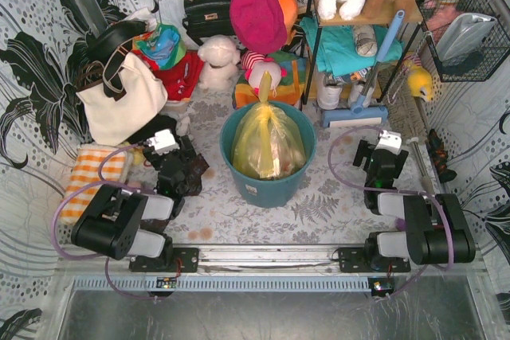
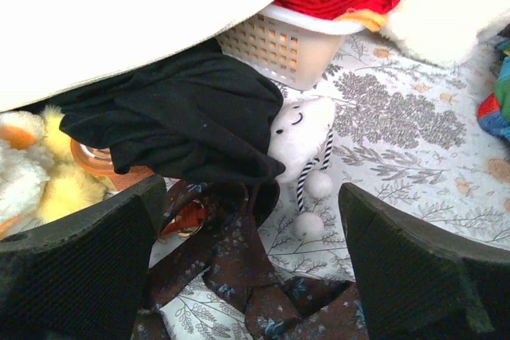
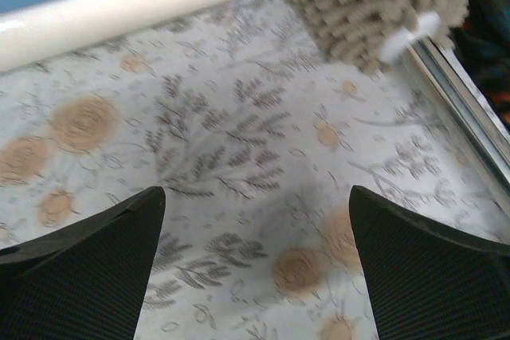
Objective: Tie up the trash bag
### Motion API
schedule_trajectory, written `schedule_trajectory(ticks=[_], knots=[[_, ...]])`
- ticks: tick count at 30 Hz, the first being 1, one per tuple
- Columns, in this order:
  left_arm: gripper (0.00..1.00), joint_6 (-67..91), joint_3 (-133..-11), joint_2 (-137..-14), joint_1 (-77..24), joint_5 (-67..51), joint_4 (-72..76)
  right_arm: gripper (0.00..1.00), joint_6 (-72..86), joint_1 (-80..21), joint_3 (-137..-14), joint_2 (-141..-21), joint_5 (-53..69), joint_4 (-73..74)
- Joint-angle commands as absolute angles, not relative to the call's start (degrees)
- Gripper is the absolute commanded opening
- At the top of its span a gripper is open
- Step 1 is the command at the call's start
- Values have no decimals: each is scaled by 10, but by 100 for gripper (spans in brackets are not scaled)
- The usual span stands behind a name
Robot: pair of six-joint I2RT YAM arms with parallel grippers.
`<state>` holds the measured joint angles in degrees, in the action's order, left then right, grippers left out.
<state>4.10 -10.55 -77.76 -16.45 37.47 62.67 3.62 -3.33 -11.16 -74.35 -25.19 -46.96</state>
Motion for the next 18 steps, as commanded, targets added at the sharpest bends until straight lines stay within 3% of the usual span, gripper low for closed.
schedule_trajectory(ticks=[1,6,9,18], knots=[[98,12,-91,-804,-146,317,740,97,-1,-32,-114,-786,-177,-644],[98,17,-83,-803,-110,200,738,97,-30,-32,-89,-860,-128,-769],[98,-5,-52,-848,-96,118,841,97,-35,-32,-89,-884,-115,-783],[98,27,-86,-842,-87,171,765,97,-27,-31,-106,-883,-121,-760]])
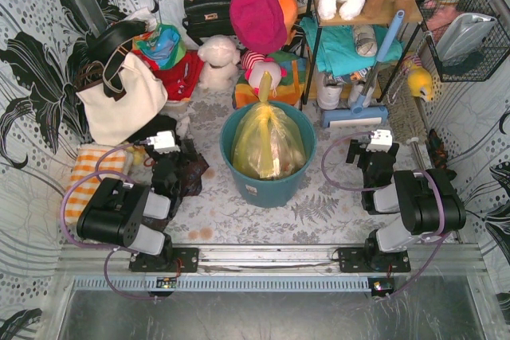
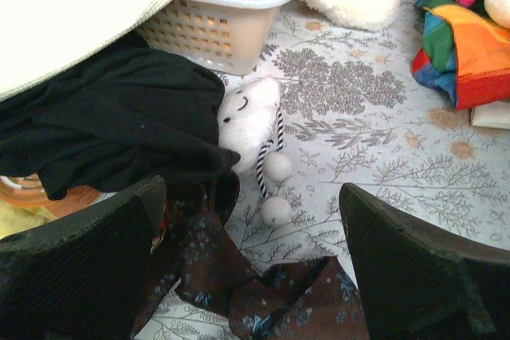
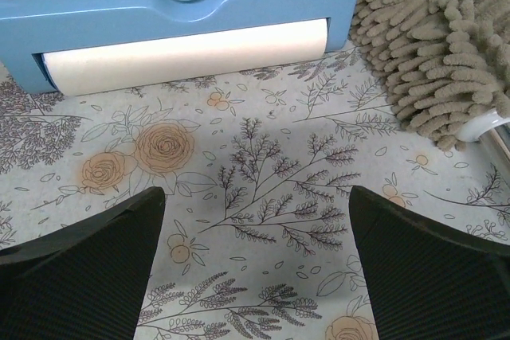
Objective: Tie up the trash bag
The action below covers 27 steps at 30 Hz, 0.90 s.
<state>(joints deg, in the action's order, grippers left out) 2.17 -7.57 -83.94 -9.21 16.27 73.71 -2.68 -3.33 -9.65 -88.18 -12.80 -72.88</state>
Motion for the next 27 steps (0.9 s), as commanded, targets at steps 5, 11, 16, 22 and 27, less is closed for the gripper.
schedule_trajectory(ticks=[5,11,16,22,27], knots=[[98,34,-95,-839,-83,171,743,97,-26,-31,-106,-884,-122,-759],[98,35,-96,-841,-83,171,744,97,-26,-31,-105,-884,-123,-760],[98,35,-96,-841,-83,171,744,97,-29,-31,-104,-884,-126,-766],[98,35,-97,-840,-82,169,742,97,-32,-32,-104,-884,-128,-769],[98,36,-97,-841,-82,169,742,97,-32,-32,-103,-884,-128,-769]])
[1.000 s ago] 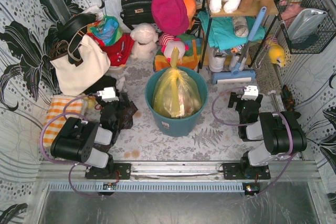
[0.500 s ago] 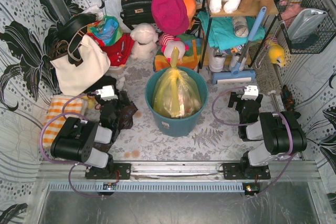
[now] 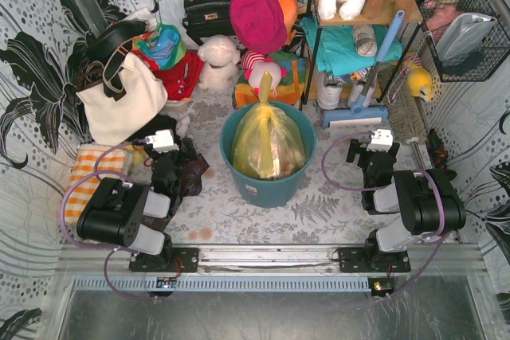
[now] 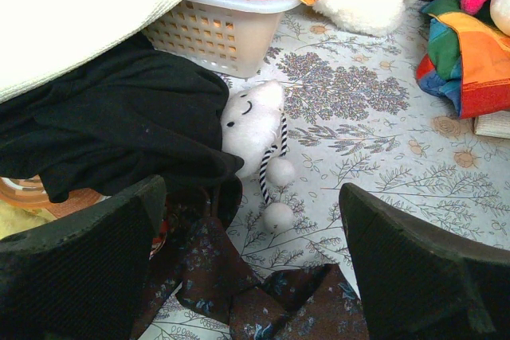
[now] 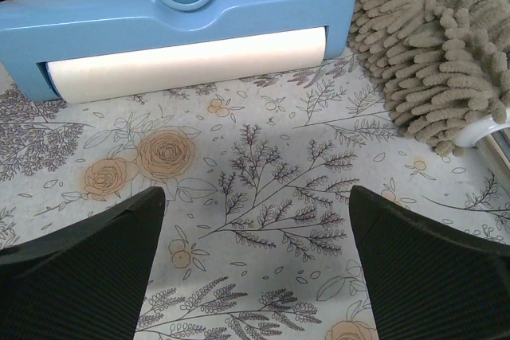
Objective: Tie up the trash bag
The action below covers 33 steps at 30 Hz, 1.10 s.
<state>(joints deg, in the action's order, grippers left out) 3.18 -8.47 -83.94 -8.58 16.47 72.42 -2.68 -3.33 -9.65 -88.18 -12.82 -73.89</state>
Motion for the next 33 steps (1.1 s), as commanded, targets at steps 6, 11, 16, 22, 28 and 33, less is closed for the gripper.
schedule_trajectory(ticks=[6,11,16,22,28,33], knots=[[98,36,-96,-840,-82,168,742,97,-33,-32,-104,-884,-128,-768],[98,35,-97,-840,-82,168,741,97,-32,-32,-104,-884,-128,-768],[98,35,-97,-841,-81,168,741,97,-32,-31,-103,-884,-128,-769],[98,35,-98,-840,-81,167,741,97,-32,-31,-104,-884,-127,-769],[98,36,-99,-841,-80,166,736,97,-32,-32,-103,-884,-127,-769],[98,43,-116,-844,-67,141,708,97,-32,-32,-104,-884,-127,-769]])
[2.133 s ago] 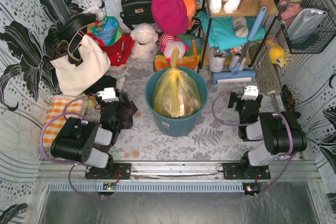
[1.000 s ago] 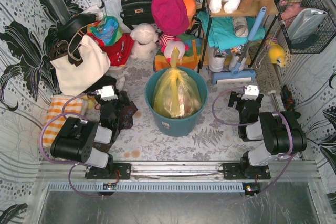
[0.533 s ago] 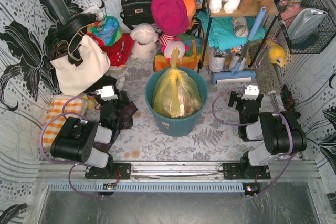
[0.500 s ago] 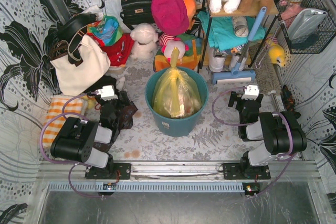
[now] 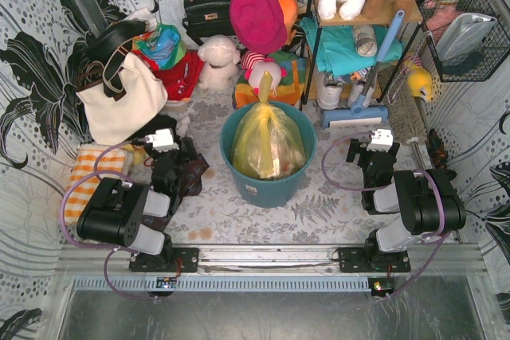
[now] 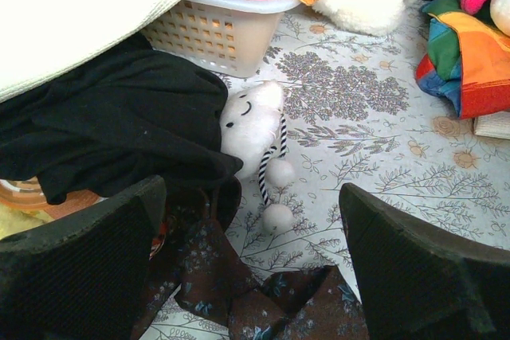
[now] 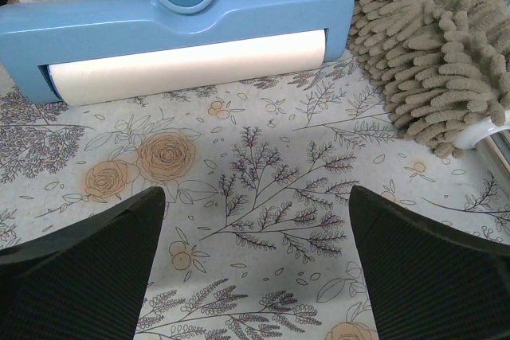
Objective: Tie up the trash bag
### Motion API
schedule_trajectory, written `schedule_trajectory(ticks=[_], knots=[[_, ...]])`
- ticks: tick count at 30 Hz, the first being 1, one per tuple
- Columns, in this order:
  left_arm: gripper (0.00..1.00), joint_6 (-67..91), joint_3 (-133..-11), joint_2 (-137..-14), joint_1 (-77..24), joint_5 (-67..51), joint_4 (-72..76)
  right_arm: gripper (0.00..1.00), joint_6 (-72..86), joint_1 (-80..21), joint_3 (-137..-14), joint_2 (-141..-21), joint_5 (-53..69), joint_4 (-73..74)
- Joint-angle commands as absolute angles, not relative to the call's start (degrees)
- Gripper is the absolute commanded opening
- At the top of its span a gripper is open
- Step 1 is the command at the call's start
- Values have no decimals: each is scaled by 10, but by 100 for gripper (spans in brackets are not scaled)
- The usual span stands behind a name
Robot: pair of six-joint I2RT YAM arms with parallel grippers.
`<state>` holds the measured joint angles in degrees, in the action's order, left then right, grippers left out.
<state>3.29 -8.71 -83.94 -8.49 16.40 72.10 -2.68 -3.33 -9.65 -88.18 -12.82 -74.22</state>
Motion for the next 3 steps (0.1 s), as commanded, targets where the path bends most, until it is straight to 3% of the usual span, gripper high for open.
schedule_trajectory(ticks=[1,3], knots=[[98,45,-118,-842,-62,135,700,97,-32,-31,-104,-884,-127,-768],[98,46,-114,-842,-61,134,708,97,-32,-31,-104,-884,-127,-768]])
